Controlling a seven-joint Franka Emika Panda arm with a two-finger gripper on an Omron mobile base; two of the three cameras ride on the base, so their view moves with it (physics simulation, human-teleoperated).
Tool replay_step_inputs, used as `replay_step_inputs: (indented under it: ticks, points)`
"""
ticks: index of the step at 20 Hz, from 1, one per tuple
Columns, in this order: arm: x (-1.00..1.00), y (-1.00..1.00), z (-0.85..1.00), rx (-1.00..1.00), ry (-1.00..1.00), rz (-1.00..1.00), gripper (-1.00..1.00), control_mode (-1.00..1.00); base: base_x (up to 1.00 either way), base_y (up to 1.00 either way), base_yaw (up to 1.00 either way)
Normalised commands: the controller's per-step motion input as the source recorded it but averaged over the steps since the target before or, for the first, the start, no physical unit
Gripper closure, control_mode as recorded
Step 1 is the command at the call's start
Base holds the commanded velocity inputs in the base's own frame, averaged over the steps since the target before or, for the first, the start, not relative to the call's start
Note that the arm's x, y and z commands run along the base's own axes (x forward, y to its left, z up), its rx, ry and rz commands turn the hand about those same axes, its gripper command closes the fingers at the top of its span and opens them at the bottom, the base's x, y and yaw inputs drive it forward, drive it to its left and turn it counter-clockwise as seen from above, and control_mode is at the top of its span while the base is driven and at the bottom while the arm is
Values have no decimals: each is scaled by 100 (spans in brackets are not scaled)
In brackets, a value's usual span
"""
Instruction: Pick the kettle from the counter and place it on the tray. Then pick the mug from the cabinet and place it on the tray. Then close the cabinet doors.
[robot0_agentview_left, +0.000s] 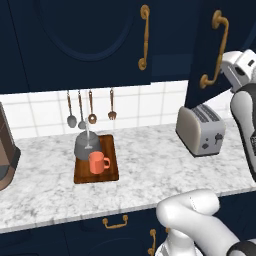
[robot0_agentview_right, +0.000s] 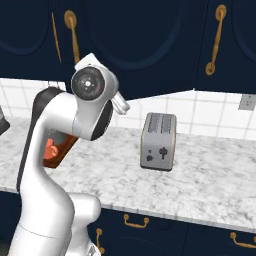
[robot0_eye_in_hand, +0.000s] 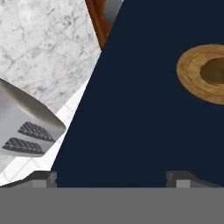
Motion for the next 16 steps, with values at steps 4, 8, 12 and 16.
replay_step_inputs:
  ticks: [4, 8, 12, 16]
  points:
    - [91, 51, -5, 9, 0, 0, -100, -100, 0, 0, 0]
    - [97, 50, -11, 8, 0, 0, -100, -100, 0, 0, 0]
    - [89, 33, -23, 6, 0, -4, -100, -100, 0, 0, 0]
    - [78, 19, -34, 8, 0, -7, -100, -100, 0, 0, 0]
